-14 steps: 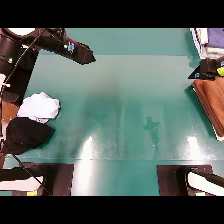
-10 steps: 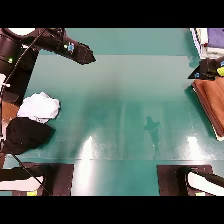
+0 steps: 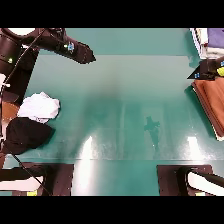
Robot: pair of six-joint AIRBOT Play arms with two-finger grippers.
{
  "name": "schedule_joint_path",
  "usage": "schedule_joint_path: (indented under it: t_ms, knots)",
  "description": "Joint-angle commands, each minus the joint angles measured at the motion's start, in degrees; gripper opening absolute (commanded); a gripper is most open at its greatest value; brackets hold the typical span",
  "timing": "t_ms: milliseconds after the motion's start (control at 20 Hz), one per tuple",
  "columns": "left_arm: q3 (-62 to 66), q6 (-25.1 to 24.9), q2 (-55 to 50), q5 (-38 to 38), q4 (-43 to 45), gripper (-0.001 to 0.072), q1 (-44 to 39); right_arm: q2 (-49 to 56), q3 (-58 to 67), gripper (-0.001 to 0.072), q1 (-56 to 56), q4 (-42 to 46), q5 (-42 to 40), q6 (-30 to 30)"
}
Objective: Fold the shirts.
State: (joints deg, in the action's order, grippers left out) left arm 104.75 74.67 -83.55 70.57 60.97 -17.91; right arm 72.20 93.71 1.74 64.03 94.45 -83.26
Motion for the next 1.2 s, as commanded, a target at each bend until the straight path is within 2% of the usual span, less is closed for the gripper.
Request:
schedule_joint_path:
  t_ms: [0,100,150,300,400,600,650,700,750,1000,1150]
  knots:
    - [0.00,0.28,-0.02,-5.55,-1.66,0.0022,-0.02,-0.02,-0.02,0.0014,0.04,0.02,0.00,-0.02]
    - [0.09,1.09,0.68,-3.89,1.88,0.0022,1.77,-0.02,-0.02,0.0014,0.04,0.04,-0.28,-0.02]
    - [0.11,3.15,1.51,-1.57,3.61,0.0022,4.28,-0.02,-0.02,0.0014,0.04,0.04,-0.24,-0.02]
    - [-0.04,6.34,4.76,5.88,10.45,0.0022,16.00,-0.02,-0.02,0.0014,0.04,0.07,0.04,-0.02]
    - [-1.14,6.36,6.49,9.92,13.77,0.0022,23.80,-0.02,-0.02,0.0014,0.04,0.07,-0.17,-0.02]
    - [-11.02,6.34,7.54,10.84,14.03,0.0025,35.15,-0.02,-0.02,0.0014,0.04,0.09,-1.70,-0.02]
    - [-14.60,6.34,7.48,9.86,14.03,0.0189,36.46,-0.02,-0.02,0.0014,0.04,0.07,-2.10,-0.02]
    - [-18.93,6.38,7.39,7.34,14.03,0.0573,37.24,-0.02,-0.02,0.0014,0.04,0.04,-2.67,-0.04]
    - [-23.17,6.36,7.37,4.39,14.51,0.0720,37.35,-0.02,-0.02,0.0014,0.04,0.07,-3.19,-0.04]
    - [-42.27,6.36,7.34,-14.71,16.90,0.0719,37.38,-0.02,-0.02,0.0013,0.04,0.00,-3.91,-0.28]
    - [-46.14,6.40,6.16,-19.98,16.94,0.0715,37.38,-0.02,-0.02,0.0014,0.04,0.00,-4.02,-0.28]
